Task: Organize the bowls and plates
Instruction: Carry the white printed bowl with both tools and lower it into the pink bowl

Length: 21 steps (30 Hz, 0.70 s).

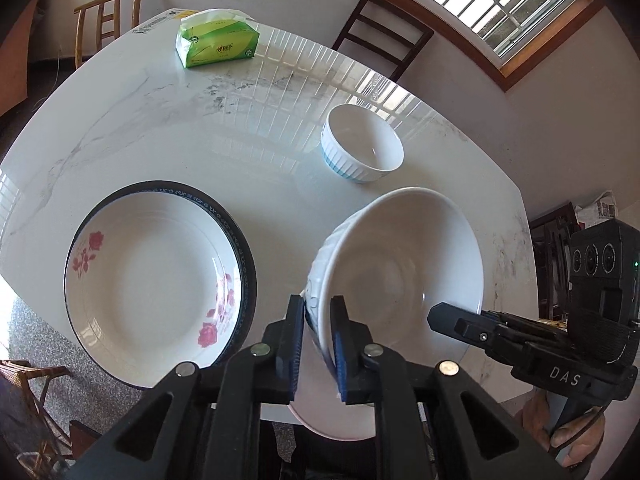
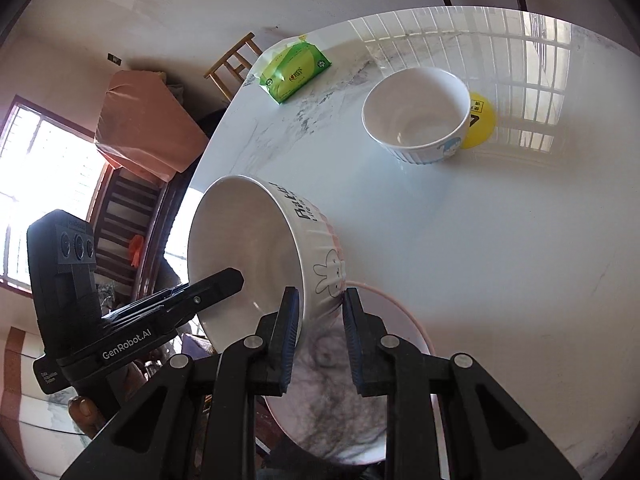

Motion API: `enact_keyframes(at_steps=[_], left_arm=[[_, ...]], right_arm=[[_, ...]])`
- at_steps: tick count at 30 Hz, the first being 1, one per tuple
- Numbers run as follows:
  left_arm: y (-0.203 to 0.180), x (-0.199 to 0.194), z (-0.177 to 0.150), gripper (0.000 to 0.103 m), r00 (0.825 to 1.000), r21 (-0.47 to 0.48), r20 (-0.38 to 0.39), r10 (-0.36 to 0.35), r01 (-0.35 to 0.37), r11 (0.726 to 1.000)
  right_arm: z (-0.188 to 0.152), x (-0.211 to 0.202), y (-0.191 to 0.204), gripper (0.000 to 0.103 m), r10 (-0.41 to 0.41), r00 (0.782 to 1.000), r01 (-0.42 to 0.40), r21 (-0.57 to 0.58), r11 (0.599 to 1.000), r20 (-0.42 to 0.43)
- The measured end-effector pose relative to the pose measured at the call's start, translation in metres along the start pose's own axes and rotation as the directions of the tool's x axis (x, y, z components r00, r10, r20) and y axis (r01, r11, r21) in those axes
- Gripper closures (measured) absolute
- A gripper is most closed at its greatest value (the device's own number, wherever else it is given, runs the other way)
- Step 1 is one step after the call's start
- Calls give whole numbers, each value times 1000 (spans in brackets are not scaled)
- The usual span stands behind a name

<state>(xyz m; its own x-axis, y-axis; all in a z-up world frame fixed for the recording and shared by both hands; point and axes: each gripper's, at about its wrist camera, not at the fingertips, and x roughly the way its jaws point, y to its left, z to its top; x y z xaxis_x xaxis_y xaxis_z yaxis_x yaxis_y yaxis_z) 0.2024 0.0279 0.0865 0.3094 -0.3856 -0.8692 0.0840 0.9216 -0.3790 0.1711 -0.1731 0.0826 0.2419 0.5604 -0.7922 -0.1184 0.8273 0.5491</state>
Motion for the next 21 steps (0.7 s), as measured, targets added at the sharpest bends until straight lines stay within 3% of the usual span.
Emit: enact_keyframes(at_steps=[10,21], left_arm=[[-9,14,-32,89,998,26,-46,33,-32,999],[-6,37,-45,89,993,39,-94,71,-68,997]], right_arm=[[-45,-9,-17,82,-11,1000,11,9,1000,-28],[-57,14,-31,83,-39,997,42,34,999,-73]])
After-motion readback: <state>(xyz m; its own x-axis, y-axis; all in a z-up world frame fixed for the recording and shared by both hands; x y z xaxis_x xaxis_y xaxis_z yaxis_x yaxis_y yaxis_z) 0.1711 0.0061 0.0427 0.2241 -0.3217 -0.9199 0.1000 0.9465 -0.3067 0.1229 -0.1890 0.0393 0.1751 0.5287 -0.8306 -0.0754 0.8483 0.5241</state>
